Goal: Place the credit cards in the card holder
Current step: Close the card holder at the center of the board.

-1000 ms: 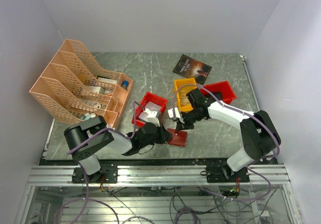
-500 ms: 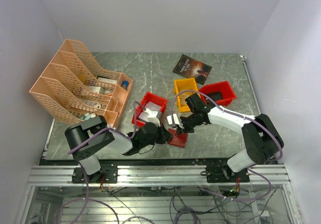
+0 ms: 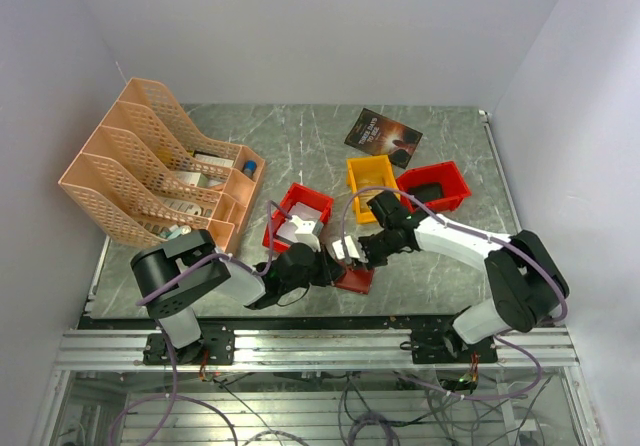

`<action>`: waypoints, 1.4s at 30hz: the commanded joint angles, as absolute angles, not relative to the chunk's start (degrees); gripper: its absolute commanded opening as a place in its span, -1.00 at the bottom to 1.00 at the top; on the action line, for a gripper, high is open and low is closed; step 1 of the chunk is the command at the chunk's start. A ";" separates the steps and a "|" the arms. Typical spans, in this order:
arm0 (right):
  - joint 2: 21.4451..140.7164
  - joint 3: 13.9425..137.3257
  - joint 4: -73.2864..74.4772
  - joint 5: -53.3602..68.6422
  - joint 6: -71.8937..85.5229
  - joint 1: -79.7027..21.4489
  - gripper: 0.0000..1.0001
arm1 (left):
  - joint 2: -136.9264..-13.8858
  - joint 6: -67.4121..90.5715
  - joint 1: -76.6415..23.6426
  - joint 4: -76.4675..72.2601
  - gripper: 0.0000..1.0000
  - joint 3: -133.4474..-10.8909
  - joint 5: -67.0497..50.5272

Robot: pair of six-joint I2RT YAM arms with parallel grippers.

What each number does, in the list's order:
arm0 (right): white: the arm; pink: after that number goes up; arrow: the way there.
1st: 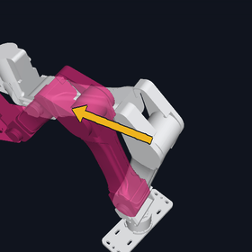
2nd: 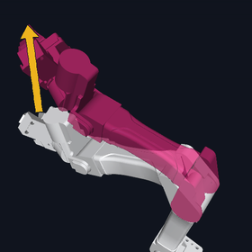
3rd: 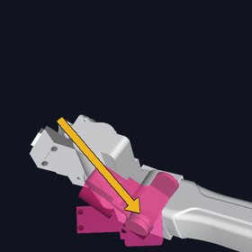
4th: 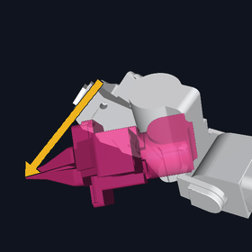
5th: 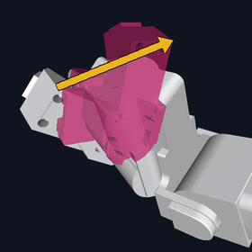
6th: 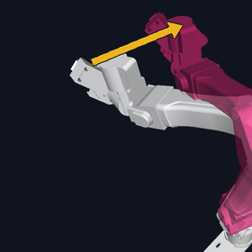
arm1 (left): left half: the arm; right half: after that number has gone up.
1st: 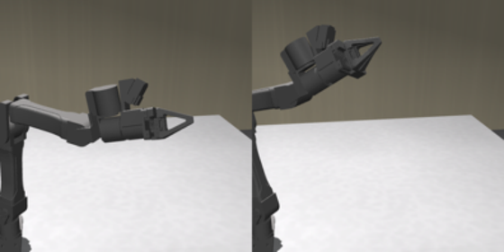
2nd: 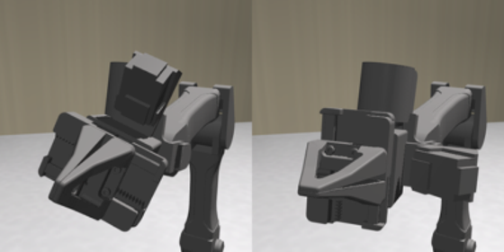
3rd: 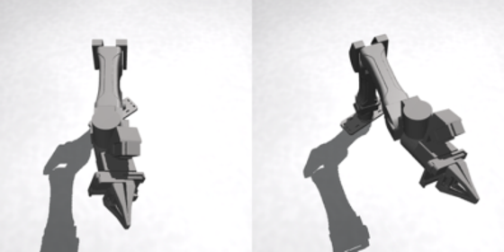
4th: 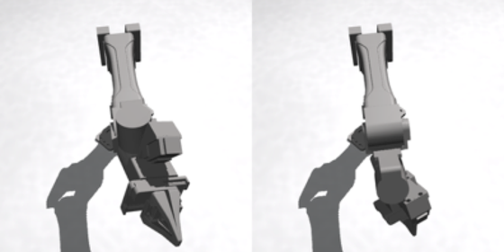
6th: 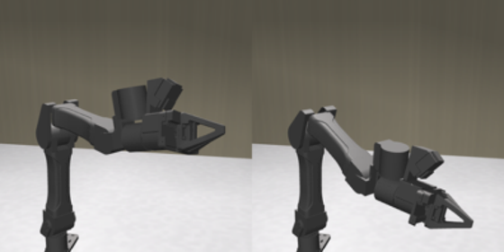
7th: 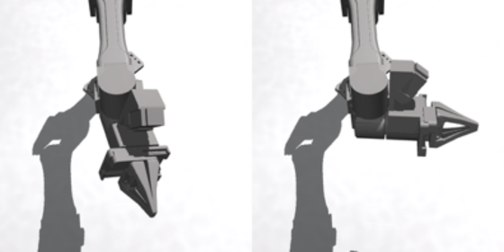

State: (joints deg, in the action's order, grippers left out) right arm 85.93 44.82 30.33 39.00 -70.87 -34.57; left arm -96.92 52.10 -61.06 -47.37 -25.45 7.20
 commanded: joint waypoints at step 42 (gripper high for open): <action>89.87 39.89 25.52 30.20 -57.19 -48.66 -1.00 | -81.39 51.61 -60.64 -36.88 -0.79 -19.48 9.74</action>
